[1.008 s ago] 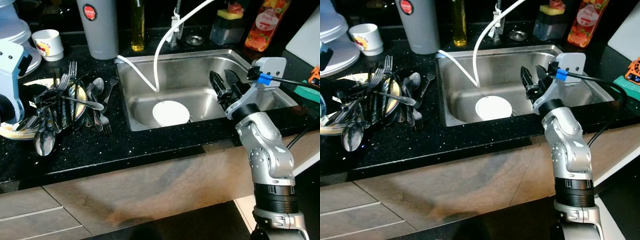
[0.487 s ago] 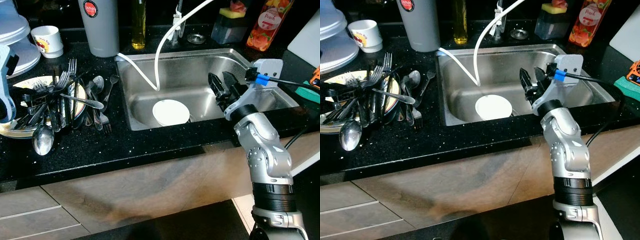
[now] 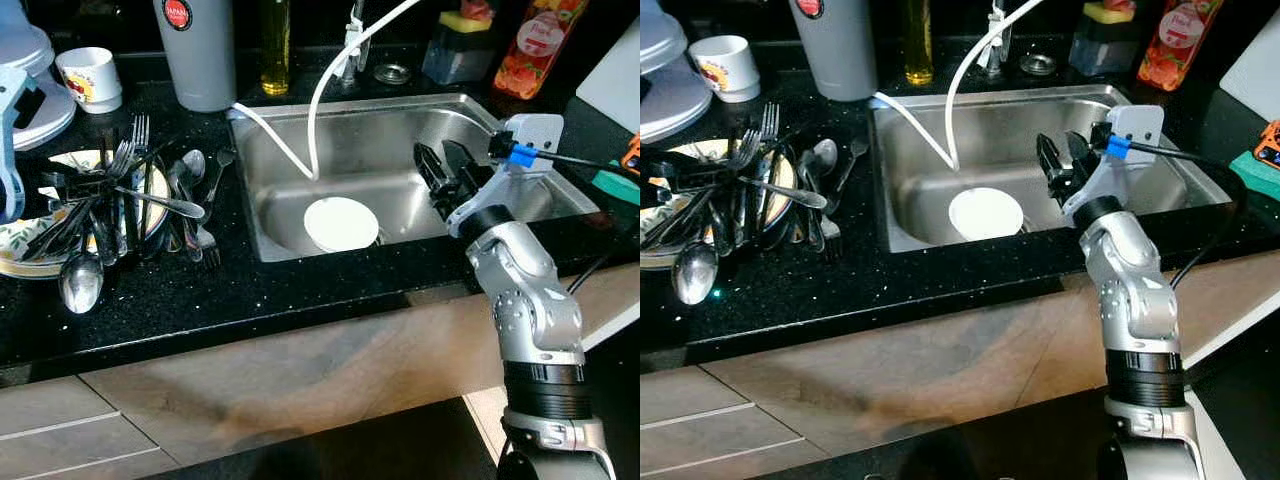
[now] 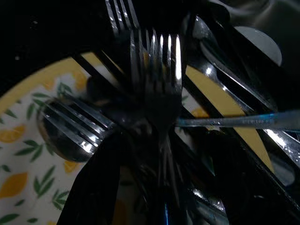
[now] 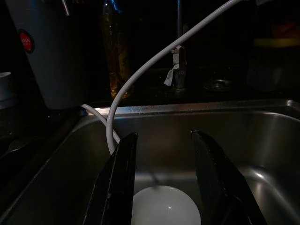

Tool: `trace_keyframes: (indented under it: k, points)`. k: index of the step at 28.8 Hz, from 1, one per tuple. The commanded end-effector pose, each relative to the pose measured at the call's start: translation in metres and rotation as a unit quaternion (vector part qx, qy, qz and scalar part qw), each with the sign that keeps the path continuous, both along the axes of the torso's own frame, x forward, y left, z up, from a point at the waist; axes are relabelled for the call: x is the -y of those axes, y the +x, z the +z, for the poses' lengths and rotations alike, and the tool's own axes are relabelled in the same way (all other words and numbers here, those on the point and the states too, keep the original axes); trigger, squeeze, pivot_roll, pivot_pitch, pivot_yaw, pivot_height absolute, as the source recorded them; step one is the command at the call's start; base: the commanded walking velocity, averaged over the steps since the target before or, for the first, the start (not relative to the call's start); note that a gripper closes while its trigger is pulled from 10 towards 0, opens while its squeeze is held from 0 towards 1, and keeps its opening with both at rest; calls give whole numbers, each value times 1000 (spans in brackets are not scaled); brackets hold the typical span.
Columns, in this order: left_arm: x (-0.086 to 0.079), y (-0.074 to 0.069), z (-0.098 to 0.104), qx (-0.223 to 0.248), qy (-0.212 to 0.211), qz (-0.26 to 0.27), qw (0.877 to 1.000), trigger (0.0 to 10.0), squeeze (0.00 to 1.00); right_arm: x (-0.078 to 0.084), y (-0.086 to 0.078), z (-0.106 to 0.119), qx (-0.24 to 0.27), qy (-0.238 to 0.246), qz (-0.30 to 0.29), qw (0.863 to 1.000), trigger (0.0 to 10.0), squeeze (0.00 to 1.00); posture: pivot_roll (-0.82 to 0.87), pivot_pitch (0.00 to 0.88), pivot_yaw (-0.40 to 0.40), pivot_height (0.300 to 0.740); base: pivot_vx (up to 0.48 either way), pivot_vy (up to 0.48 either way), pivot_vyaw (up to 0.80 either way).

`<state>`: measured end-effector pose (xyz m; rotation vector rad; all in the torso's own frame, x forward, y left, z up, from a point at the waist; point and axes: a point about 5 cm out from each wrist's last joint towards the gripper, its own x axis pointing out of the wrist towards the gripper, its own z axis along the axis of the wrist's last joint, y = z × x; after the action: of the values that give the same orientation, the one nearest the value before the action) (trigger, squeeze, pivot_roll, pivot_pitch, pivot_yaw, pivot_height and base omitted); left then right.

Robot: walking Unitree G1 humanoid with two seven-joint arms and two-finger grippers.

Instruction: Kitchen organization

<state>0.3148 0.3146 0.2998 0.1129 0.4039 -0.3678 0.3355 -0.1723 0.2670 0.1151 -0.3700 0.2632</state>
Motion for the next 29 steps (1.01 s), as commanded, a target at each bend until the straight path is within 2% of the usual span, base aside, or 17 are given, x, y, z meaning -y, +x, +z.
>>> trace_keyframes:
  k: [1,5,9,10,11,26,27,28,29]
  points:
    - [-4,-5,-1,-17,12,4,1000,10000,0,0,0,-1,0,4,1,1000,10000,0,124,126,-22,740,0,0,0]
    - [-4,-5,-15,-38,5,4,999,10000,0,0,0,-1,-1,4,2,1000,10000,0,122,125,-22,740,0,0,0]
    - [-5,-5,-17,-42,8,2,999,10000,0,0,0,-1,-1,4,2,1000,10000,0,122,125,-22,740,0,0,0]
    - [-7,-3,-21,-49,6,9,999,3412,0,1,0,-1,-1,2,2,1000,10000,0,122,125,-22,740,0,0,0]
    - [-8,-2,-22,-50,6,13,999,0,0,1,0,-1,0,2,2,1000,10000,0,122,125,-22,740,0,0,0]
    - [-9,1,-6,-19,16,19,1000,0,0,0,0,0,1,4,3,1000,10000,0,123,126,-28,740,0,0,0]
    - [-8,2,3,1,14,17,1000,0,0,0,0,0,1,4,3,1000,10000,0,123,126,-28,740,0,0,0]
    - [-7,2,15,24,10,17,1000,2431,0,1,0,1,2,4,3,1000,10000,0,119,125,-30,740,0,0,0]
    - [-6,2,28,52,5,18,998,10000,0,1,0,1,2,4,3,1000,10000,0,119,125,-30,740,0,0,0]
